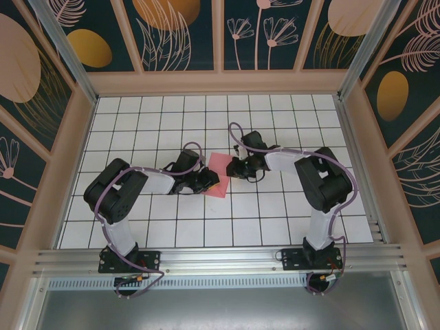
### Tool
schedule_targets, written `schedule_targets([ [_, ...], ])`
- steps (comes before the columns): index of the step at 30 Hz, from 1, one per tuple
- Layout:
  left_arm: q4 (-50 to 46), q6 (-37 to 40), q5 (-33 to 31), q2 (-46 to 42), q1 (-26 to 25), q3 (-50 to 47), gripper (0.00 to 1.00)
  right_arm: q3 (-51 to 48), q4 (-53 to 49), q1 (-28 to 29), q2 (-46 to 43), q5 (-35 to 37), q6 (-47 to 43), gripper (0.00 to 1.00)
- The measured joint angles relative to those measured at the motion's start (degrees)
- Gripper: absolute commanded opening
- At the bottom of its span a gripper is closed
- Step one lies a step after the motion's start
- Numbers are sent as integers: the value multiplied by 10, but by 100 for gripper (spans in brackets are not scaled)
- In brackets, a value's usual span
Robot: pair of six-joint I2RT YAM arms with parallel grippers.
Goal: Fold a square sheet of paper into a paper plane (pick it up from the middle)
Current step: Fold the triangle a second time at the center of the table.
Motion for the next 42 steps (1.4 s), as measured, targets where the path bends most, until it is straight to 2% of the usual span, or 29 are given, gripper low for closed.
schedule_targets([
  [12, -4, -6, -4, 0, 0, 0, 18, -1, -1, 32, -9, 1, 4, 13],
  [31, -38, 14, -19, -14, -2, 11, 20, 0, -1, 31, 19, 3, -16, 10],
  [42, -68, 33, -51, -14, -2, 56, 17, 1, -3, 30, 20, 2, -31, 8],
])
